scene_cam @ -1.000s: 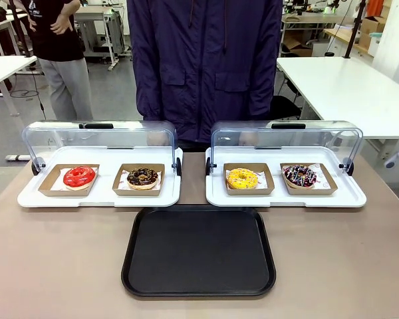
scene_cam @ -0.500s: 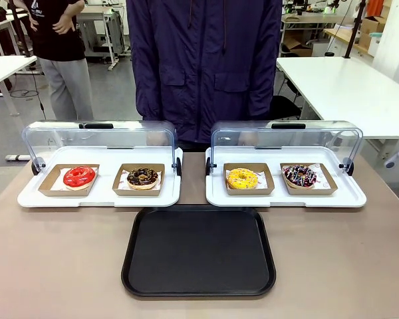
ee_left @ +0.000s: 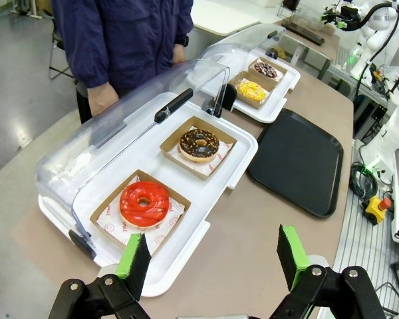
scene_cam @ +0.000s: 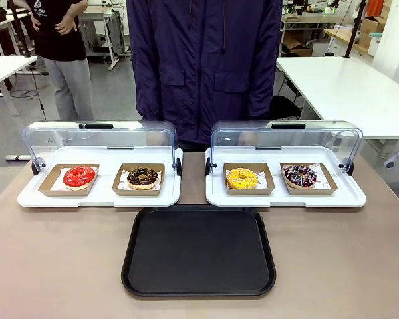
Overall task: Move the fourth donut from the left to the tray.
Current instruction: Pick up the Paper togo box containing the Donut indicated by the person and place it on the Handle tray.
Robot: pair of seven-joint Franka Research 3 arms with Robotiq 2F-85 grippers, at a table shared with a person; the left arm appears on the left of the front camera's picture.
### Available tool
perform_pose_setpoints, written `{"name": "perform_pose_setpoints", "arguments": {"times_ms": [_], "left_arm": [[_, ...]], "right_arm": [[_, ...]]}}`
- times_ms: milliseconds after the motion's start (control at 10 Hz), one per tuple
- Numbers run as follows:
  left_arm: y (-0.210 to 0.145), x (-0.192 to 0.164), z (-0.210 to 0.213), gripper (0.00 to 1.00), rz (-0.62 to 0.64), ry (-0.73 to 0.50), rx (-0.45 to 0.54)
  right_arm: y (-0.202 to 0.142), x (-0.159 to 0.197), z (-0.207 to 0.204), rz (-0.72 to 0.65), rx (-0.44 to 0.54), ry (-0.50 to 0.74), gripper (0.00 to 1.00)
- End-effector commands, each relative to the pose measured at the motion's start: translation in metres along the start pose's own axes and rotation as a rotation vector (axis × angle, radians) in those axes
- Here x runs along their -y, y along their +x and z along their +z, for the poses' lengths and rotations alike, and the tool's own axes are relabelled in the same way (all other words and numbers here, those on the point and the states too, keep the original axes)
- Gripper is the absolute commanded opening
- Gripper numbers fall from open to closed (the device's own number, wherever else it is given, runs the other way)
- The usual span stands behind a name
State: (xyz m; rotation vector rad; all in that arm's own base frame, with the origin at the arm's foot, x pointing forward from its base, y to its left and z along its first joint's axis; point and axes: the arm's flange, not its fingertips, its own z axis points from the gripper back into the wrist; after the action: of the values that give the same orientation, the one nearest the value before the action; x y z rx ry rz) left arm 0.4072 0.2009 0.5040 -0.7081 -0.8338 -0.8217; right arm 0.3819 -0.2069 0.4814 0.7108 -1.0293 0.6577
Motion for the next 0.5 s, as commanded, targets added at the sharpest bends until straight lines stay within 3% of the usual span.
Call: {"name": "perform_pose_setpoints", "arguments": {"times_ms": [0, 400], "left_arm": [[0.0008, -0.0004, 0.0017, 1.00, -0.017, -0.011, 0.006], [0.0008, -0.0004, 0.0017, 1.00, -0.017, -0.011, 0.006]], "right_arm": [[0.0019, 0.0034, -0.0016, 0.023, 0.031, -0.003, 1.00], [0.0019, 0.0034, -0.0016, 0.023, 0.031, -0.003, 1.00]]}}
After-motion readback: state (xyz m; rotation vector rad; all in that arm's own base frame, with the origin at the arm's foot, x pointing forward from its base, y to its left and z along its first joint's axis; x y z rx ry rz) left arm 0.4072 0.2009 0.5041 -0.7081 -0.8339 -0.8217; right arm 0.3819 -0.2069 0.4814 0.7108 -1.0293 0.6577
